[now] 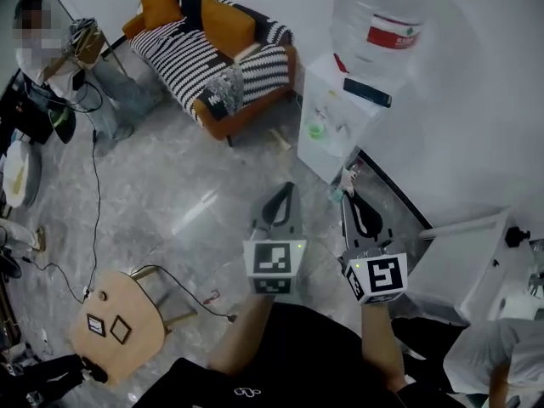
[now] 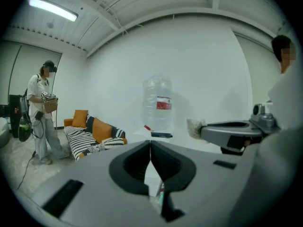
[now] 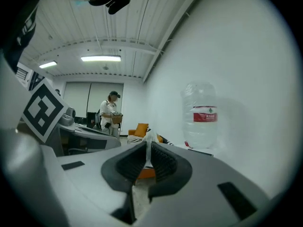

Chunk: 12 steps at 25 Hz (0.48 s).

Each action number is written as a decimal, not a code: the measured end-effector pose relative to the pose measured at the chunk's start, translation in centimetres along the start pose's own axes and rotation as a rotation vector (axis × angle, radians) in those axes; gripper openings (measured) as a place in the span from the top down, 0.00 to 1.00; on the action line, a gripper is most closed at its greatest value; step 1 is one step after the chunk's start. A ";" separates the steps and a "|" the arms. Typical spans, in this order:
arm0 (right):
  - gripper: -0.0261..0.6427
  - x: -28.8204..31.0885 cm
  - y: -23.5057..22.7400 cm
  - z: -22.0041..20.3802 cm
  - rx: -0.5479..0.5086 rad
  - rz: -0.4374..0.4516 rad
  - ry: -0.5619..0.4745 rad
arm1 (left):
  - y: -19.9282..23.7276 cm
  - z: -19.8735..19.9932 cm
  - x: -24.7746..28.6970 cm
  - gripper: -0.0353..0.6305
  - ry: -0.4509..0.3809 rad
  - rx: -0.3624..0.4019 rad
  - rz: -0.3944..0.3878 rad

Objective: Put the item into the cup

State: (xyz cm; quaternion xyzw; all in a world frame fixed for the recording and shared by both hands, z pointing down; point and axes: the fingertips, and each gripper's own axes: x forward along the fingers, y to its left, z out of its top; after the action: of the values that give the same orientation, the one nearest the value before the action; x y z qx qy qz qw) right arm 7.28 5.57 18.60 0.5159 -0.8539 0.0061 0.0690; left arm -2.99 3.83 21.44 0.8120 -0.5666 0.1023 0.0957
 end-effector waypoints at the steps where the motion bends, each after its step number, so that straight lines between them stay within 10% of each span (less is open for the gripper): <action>1: 0.91 1.3 0.0 0.2 -0.015 -0.002 0.007 | 1.0 0.0 0.9 0.93 0.007 -0.003 0.000; 12: 0.91 9.6 -1.8 1.9 -0.082 -0.029 0.047 | 3.9 2.0 8.3 0.93 -0.009 -0.070 -0.085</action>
State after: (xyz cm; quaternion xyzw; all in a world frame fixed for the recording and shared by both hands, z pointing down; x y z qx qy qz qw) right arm 4.30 -3.88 17.75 0.5246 -0.8440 -0.0177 0.1101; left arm -3.77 -5.48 21.92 0.8319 -0.5353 0.0746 0.1255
